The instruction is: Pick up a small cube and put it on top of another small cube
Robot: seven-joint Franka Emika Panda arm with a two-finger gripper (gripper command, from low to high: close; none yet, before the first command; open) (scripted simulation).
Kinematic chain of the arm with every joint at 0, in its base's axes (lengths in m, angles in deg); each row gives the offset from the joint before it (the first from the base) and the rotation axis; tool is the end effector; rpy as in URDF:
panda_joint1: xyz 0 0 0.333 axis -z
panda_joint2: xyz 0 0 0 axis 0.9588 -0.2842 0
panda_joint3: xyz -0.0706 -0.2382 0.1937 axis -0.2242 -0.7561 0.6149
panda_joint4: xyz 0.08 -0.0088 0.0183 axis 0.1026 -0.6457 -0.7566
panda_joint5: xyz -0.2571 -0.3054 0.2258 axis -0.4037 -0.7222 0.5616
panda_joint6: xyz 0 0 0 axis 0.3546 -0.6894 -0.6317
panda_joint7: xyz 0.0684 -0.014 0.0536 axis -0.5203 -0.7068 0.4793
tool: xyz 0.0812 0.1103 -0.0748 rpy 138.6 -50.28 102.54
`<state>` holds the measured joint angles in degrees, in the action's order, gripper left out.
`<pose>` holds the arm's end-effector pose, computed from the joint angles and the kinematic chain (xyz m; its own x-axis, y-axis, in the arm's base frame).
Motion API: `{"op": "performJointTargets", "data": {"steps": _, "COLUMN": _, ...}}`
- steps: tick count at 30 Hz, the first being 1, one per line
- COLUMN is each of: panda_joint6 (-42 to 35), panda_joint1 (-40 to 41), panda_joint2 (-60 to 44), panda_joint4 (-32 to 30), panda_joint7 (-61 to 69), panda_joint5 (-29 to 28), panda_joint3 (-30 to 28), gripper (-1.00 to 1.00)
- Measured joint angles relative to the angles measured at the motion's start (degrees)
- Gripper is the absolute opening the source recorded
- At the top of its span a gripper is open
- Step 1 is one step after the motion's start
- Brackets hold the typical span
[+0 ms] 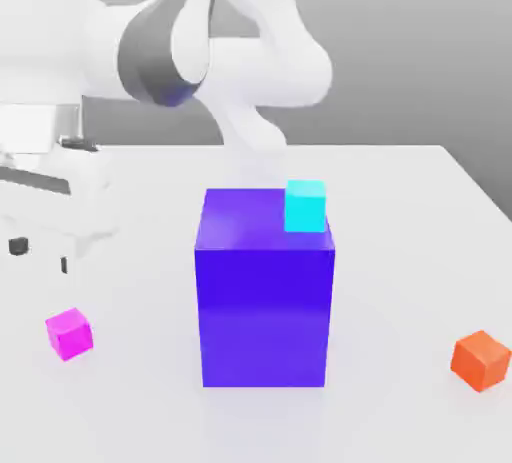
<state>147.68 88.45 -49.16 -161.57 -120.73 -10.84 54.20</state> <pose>0.4015 -0.2733 0.1707 0.0798 -0.9958 0.0454 -0.9858 -0.0856 -0.1444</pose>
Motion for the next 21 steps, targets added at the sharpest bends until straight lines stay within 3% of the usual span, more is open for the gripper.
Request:
{"op": "performJointTargets", "data": {"steps": 5, "panda_joint6": 6.09, "panda_joint1": 4.93, "panda_joint2": -10.56, "panda_joint4": -3.56, "panda_joint7": 1.96, "panda_joint5": 3.83, "panda_joint3": -0.76, "gripper": 0.0}}
{"op": "performJointTargets", "data": {"steps": 10, "panda_joint6": 13.77, "panda_joint1": 12.57, "panda_joint2": -20.95, "panda_joint4": -1.69, "panda_joint7": 8.51, "panda_joint5": 12.57, "panda_joint3": 8.42, "gripper": 0.0}}
{"op": "performJointTargets", "data": {"steps": 11, "panda_joint6": 14.94, "panda_joint1": 14.03, "panda_joint2": -22.41, "panda_joint4": -1.37, "panda_joint7": 9.29, "panda_joint5": 13.55, "panda_joint3": 10.09, "gripper": -1.0}}
{"op": "performJointTargets", "data": {"steps": 17, "panda_joint6": 15.5, "panda_joint1": 14.79, "panda_joint2": -23.13, "panda_joint4": -1.21, "panda_joint7": 9.56, "panda_joint5": 13.92, "panda_joint3": 10.95, "gripper": -1.0}}
{"op": "performJointTargets", "data": {"steps": 21, "panda_joint6": 11.24, "panda_joint1": 10.96, "panda_joint2": -17.46, "panda_joint4": -2.56, "panda_joint7": 5.63, "panda_joint5": 8.73, "panda_joint3": 5.94, "gripper": -1.0}}
